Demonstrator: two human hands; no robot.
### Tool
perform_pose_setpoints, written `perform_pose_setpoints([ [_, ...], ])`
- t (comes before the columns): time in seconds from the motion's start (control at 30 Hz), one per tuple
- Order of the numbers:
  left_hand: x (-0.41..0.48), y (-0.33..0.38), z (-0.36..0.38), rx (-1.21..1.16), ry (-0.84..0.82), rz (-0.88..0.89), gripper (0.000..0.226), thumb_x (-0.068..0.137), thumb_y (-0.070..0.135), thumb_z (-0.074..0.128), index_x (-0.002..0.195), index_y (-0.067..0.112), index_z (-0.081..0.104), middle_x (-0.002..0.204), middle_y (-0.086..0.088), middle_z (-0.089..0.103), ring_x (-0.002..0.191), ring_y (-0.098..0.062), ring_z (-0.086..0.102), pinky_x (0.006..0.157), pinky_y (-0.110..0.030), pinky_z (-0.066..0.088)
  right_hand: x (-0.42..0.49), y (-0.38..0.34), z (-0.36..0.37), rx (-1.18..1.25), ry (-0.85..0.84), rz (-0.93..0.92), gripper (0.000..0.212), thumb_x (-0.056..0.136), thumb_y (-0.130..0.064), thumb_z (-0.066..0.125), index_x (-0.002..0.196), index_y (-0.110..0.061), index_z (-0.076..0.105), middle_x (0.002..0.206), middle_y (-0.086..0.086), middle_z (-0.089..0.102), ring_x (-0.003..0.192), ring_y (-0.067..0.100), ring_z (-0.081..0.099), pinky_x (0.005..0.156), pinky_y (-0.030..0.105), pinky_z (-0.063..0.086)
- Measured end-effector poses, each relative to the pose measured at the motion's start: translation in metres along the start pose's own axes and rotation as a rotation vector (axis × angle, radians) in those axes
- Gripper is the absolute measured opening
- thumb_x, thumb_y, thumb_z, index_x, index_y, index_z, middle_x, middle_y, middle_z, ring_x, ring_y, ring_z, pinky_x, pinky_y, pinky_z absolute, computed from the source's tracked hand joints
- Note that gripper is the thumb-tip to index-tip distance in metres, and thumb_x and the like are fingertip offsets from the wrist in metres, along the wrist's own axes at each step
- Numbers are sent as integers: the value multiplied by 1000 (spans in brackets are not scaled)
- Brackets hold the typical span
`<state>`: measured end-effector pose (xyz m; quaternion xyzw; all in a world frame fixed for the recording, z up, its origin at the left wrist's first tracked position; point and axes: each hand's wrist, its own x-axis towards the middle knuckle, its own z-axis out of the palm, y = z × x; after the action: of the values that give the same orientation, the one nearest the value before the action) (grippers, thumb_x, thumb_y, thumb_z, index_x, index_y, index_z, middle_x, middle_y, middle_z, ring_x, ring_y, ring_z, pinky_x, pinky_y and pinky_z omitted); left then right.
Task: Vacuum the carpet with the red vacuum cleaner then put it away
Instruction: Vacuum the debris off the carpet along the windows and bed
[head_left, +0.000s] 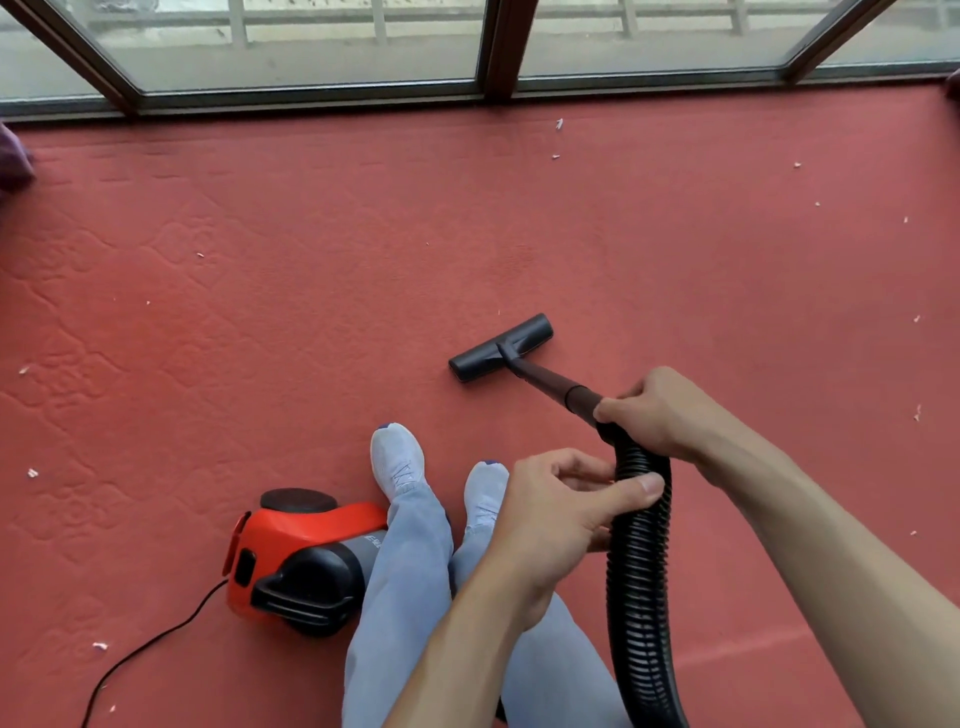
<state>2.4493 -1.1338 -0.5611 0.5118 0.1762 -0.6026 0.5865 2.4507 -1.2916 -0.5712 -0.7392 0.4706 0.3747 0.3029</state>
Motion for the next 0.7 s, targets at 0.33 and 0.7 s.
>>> perform_pose_setpoints([
  [0.33,16,-9,0,-13,141,-14,35,80,16,83,101,-7,69,72,-2,71,59,-12,66,58,-22,53,26,-16,21,-102,18,-33,27,87,-27,56,101,-4,57,107,18,67,89,34,60,66,32,40],
  [0.7,8,-7,-3,-11,82,-58,36,80,16,83,101,-8,68,74,-6,71,57,-15,65,52,-23,50,12,-16,19,-205,38,0,17,88,-22,54,93,-7,49,109,20,66,84,35,53,68,32,40],
])
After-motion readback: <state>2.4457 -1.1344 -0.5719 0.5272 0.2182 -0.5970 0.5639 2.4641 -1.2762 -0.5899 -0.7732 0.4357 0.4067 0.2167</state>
